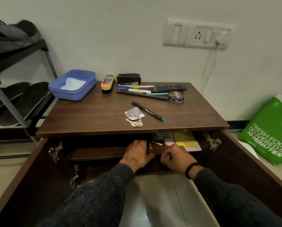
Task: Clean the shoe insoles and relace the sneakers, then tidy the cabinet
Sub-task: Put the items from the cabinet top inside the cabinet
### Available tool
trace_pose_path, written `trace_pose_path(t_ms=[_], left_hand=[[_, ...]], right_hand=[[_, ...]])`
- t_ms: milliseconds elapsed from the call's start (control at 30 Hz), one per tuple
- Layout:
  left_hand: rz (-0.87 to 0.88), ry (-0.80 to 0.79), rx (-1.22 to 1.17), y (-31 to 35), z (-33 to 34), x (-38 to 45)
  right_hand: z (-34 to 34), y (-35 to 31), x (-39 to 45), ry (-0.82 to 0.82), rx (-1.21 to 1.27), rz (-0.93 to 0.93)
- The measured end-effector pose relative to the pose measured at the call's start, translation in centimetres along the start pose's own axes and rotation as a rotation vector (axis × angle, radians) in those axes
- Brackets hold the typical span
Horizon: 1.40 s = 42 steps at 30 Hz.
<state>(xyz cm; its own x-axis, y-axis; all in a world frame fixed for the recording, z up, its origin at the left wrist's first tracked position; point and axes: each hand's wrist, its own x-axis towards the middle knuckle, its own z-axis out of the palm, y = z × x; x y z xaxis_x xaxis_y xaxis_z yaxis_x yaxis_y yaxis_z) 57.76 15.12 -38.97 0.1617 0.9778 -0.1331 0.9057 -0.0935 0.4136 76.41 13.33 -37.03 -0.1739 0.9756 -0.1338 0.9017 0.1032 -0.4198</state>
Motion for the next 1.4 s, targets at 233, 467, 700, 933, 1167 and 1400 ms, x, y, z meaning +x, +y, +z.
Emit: trace_pose_path(t_ms=[233, 467, 700, 933, 1167, 1400], left_hand=[[0.212, -0.254, -0.02, 3.4, -7.4, -6.0], [0.332, 0.192, -0.191, 7.3, -14.9, -3.2], [0.199, 0.439, 0.008, 5.3, -16.2, 5.4], [0.251, 0.447, 0.187, 6.9, -15.4, 10.3], [0.071, 0.173, 0.228, 10.6, -16.8, 15.6], [0.055, 0.173, 0.161, 11.3, -16.5, 18.4]], right_hand=[[-8.5, -4.0, -4.1, 0.048, 0.218, -0.252], [-12.7, -2.5, 4.3, 0.635, 0.36, -0.055], [-12.6, -0.5, 10.6, 0.527, 0.198, 0.172], [-12.6, -0.9, 10.4, 0.513, 0.048, 0.146], [-12.9, -0.7, 9.9, 0.6, 0.313, 0.1], [-13.3, -0.3, 9.8, 0.715, 0.52, 0.086]])
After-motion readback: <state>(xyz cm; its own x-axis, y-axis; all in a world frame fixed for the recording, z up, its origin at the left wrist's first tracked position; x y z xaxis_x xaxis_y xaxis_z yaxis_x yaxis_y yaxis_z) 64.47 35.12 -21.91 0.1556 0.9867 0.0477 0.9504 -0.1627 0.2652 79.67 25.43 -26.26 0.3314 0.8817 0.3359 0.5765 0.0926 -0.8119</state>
